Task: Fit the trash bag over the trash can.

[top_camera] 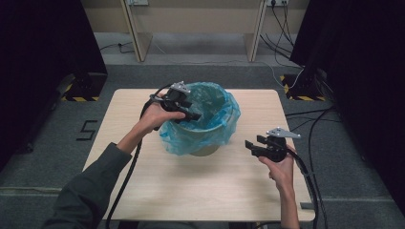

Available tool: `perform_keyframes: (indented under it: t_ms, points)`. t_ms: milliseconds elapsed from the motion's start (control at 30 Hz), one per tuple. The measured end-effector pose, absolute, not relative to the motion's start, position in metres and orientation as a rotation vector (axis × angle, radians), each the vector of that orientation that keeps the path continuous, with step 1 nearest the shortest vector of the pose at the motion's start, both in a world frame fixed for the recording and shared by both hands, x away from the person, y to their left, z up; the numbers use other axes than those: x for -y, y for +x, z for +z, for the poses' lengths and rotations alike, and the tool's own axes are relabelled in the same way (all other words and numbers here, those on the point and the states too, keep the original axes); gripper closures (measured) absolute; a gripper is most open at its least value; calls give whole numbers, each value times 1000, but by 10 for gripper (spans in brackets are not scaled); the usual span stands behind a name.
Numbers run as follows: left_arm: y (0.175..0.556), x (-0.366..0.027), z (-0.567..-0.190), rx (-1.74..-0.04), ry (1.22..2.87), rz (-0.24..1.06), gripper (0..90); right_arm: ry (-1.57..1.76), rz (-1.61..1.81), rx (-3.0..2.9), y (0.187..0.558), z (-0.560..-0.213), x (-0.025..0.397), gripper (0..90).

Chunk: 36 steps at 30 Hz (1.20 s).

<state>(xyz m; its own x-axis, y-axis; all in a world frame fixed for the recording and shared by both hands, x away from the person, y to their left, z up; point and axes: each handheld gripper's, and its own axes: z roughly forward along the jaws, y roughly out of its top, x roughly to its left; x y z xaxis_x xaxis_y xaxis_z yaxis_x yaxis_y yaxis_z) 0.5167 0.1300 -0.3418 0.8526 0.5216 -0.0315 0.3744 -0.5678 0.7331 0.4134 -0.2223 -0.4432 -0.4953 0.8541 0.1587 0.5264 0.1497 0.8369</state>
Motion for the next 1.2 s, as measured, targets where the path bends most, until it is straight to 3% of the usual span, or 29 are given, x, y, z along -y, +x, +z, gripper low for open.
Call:
perform_keyframes:
  t_ms: [467,1000,1200]
  points:
    - [517,-80,-315,-613,2225,308,290,1334,1280,-2077,414,-444,223,404]
    - [553,-36,-358,-698,2335,280,291,1336,1293,-2062,411,-443,233,404]
    - [548,-44,-345,-683,2296,304,286,1345,1292,-2056,409,-442,236,401]
